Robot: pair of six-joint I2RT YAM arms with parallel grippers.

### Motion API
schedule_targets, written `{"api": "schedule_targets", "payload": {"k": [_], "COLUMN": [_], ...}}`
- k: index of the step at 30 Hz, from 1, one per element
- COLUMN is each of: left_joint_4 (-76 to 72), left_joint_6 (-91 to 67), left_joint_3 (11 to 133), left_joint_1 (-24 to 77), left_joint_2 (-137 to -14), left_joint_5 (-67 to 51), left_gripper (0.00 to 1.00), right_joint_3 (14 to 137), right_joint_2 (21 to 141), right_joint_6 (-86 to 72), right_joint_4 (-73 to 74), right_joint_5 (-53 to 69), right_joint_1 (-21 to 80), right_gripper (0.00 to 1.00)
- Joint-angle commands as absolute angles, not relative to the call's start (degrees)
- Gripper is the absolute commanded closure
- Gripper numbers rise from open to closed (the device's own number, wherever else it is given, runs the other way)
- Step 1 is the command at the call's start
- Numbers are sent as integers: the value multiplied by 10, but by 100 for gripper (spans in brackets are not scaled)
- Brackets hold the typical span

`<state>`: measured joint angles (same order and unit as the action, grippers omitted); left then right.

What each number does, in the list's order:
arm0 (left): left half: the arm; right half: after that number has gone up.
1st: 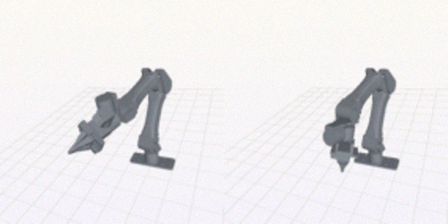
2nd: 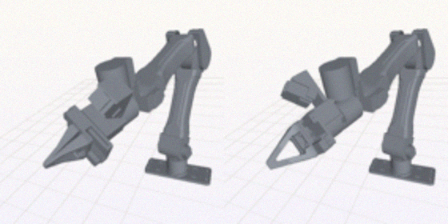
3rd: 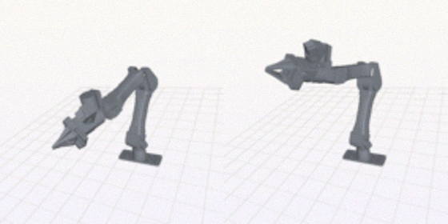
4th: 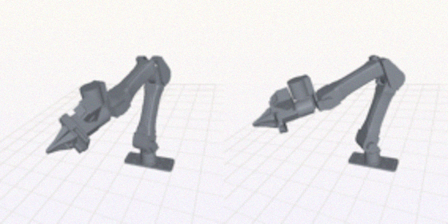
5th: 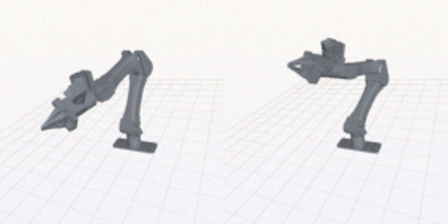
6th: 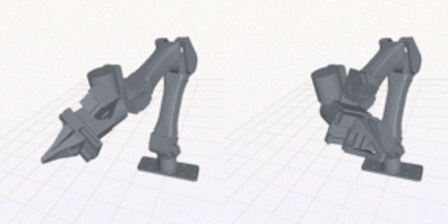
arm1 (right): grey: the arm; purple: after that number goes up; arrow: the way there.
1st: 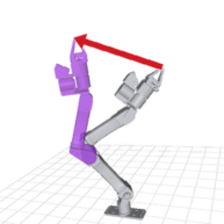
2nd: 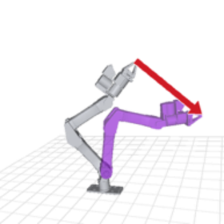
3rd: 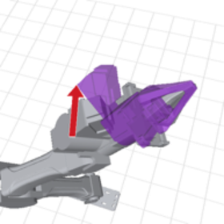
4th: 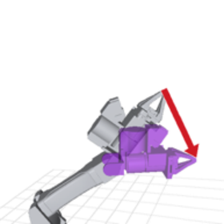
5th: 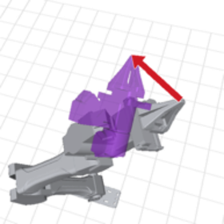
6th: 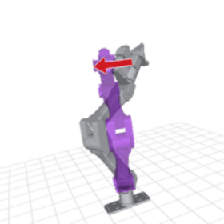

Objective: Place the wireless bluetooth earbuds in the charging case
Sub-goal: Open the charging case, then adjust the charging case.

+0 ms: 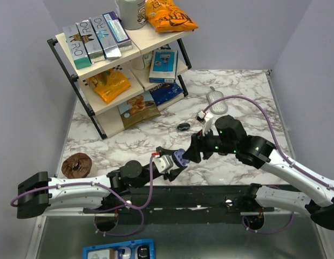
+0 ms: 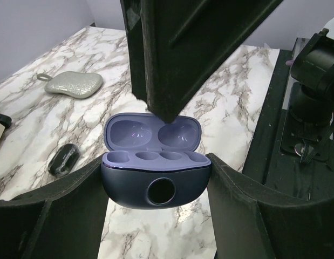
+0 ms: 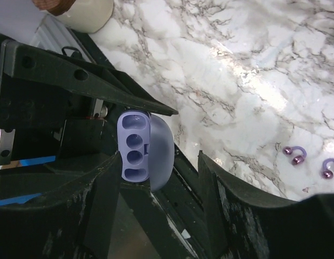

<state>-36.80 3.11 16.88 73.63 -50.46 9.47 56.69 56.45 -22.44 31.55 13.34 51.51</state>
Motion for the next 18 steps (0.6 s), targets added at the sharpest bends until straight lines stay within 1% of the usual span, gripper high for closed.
{"api": "schedule_targets", "payload": {"k": [1,4,8,13,17,18], "left_joint_4": [-398,-398,-396,-396,-397,-396], "left_joint_6": [29,30,30,26,24,25], "left_joint_3": [167,170,169,166,165,165], "left_joint_1": [739,739,740,739,740,739], "left_joint_2": [-501,-497,-493,-490,-490,-490], "left_joint_5": [101,100,98,96,95,97], "left_gripper": [100,100,100,100,100,100], "right_joint_3": [547,543,542,535,534,534], "right_joint_2": [583,586,587,586,590,589], "right_joint_6": [-224,-229,-229,-230,-230,-229], "right_joint_4": [298,297,293,280,276,276], "right_joint_5": [175,172,170,170,169,169], "right_joint_1": [514,514,513,514,514,513], "right_gripper": [36,39,49,54,72,74]}}
